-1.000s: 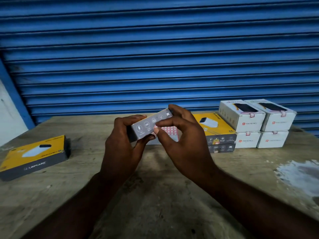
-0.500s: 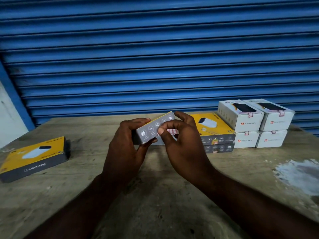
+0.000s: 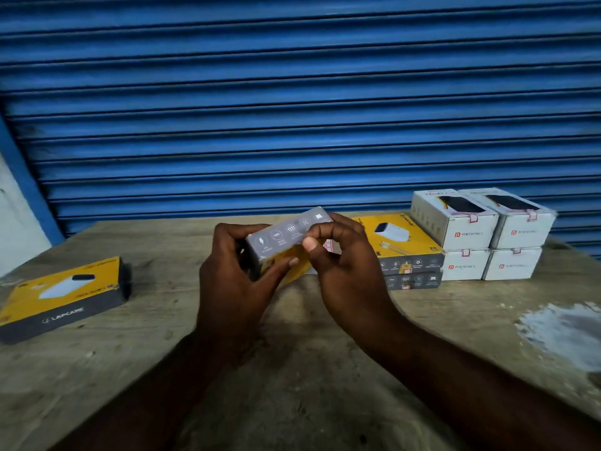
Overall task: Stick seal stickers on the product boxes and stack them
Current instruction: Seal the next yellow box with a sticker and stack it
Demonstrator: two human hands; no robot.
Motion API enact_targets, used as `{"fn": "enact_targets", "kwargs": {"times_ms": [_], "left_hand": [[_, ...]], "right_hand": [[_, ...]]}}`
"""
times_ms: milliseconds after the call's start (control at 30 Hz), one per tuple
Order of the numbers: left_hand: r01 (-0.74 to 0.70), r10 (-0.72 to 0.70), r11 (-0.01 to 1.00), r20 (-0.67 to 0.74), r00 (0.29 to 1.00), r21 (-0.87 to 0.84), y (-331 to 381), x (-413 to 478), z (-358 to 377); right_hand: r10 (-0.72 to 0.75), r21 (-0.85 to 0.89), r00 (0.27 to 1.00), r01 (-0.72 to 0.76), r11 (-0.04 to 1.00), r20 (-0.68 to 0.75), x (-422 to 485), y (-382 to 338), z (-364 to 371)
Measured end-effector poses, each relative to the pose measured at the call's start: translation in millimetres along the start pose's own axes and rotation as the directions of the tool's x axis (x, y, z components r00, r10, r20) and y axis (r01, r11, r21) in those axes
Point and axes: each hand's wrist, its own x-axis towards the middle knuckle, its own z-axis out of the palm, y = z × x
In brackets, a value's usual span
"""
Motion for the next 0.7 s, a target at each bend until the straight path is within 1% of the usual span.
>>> {"fn": "enact_targets", "kwargs": {"times_ms": [133, 200, 267, 400, 467, 600, 700], "left_hand": [[0.036, -0.037, 0.999, -0.042, 0.998, -0.038, -3, 3, -2], [0.058, -0.061, 0.997, -0.057, 0.997, -0.052, -4, 5, -4], [0.069, -0.072, 0.996, -0.05, 0.996, -0.054, -5, 5, -5], [0.057, -0.058, 0.996, -0.009, 0.998, -0.072, -3, 6, -5], [0.052, -0.051, 0.996, 0.016, 0.999, -0.072, -2, 6, -5], [0.057, -0.053, 0.992, 0.033, 0.998, -0.113, 1, 6, -7], [0.108, -0.1, 0.972, 0.05, 0.994, -0.206, 7, 5, -7]], "right_hand": [[-0.01, 0.103, 0.999, 0.007, 0.995, 0.035, 1, 3, 1], [-0.033, 0.105, 0.996, 0.025, 0.994, 0.077, 1, 3, -3], [-0.04, 0.068, 0.992, 0.032, 0.997, 0.118, 2, 3, -7], [-0.038, -0.108, 0.988, 0.054, 0.993, 0.15, 7, 2, -11], [-0.058, -0.153, 0.986, 0.082, 0.985, 0.154, 9, 2, -13], [-0.091, -0.046, 0.981, 0.099, 0.994, 0.169, 14, -7, -19], [-0.151, -0.023, 0.974, 0.158, 0.987, 0.17, 20, -15, -26]]}}
